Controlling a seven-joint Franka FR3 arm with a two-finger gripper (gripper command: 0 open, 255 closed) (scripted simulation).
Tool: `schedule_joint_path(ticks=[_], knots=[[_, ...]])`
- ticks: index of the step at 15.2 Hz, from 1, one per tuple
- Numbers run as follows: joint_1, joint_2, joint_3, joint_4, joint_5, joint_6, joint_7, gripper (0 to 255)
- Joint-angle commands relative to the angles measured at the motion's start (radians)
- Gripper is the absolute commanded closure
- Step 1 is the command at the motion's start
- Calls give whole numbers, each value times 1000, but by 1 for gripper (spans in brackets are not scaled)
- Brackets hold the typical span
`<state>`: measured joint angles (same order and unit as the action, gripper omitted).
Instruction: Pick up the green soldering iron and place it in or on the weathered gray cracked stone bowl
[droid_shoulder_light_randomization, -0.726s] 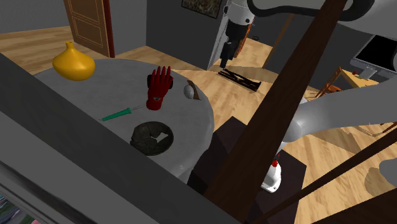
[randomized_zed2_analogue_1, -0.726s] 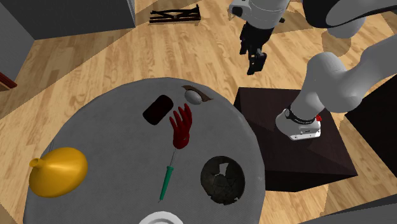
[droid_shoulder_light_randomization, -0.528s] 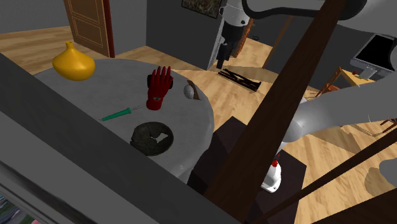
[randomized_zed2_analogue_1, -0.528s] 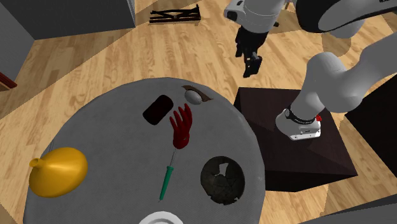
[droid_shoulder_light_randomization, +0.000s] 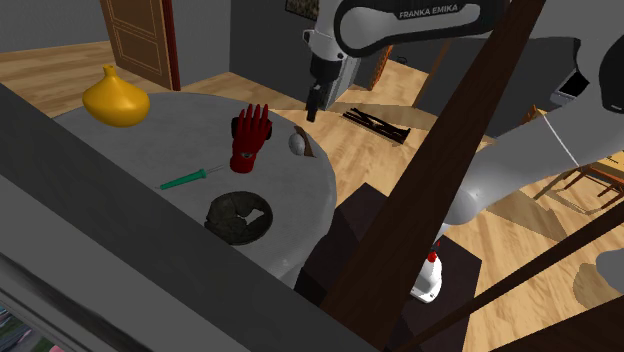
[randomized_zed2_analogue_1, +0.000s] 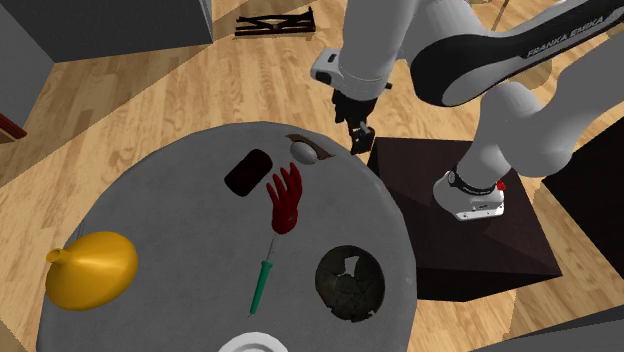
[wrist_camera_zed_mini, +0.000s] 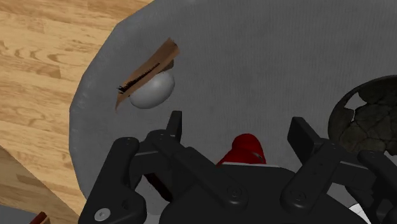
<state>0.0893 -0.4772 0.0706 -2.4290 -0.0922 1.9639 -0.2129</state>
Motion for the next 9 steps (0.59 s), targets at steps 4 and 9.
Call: schedule_joint_path(ticks=[4,9], knots=[[30,163,26,40,-9,137,-31,0],[57,332,58,107,-30,249,-52,0]])
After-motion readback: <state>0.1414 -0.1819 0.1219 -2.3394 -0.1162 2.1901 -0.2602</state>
